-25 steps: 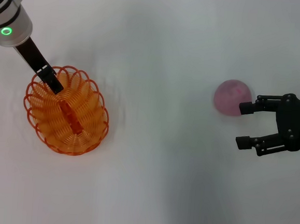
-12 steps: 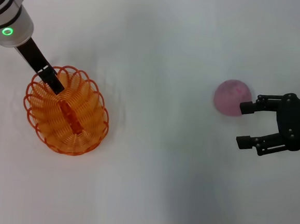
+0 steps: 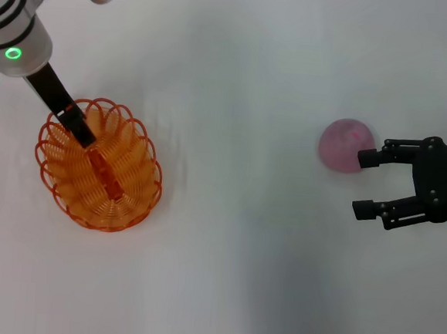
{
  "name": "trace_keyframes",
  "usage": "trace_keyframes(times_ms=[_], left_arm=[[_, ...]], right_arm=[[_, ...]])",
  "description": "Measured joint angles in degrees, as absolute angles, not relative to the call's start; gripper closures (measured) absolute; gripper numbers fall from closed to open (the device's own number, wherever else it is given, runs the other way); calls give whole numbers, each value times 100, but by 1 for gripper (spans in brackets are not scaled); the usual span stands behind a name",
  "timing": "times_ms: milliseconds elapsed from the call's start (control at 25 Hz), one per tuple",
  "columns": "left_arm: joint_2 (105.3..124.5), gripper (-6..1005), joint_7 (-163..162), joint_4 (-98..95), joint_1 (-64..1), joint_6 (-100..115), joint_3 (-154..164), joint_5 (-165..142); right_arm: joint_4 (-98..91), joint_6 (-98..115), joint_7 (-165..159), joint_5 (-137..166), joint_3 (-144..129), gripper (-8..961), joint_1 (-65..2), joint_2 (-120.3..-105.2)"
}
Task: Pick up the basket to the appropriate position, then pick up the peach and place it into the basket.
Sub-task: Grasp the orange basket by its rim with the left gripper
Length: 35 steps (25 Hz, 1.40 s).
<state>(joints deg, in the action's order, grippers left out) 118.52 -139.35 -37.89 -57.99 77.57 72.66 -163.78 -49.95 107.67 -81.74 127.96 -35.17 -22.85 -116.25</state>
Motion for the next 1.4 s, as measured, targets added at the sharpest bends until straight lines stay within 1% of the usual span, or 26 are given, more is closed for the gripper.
trace_keyframes(times_ms=[160, 400, 640, 840, 1400], left_arm=[[11886, 159, -13879, -3810, -5763, 7775, 7306, -16374], [11908, 318, -13827, -3882, -5740, 7795, 7284, -16374], [11922, 581, -13807, -3893, -5731, 7798, 7283, -16374], [11918, 753, -13807, -3907, -5730, 7802, 7281, -16373], [11918, 790, -13807, -3912, -5711, 7805, 7283, -16374]], right_arm=[[-4993, 10765, -8174, 12797, -3526, 11, -2286, -11625], [-4988, 10790, -8174, 12797, -3505, 11, -2283, -11634], [-4983, 10772, -8171, 12797, -3498, 11, -2267, -11639], [-4983, 10769, -8172, 12796, -3498, 12, -2256, -11638], [-4983, 10759, -8172, 12796, -3498, 11, -2268, -11636]])
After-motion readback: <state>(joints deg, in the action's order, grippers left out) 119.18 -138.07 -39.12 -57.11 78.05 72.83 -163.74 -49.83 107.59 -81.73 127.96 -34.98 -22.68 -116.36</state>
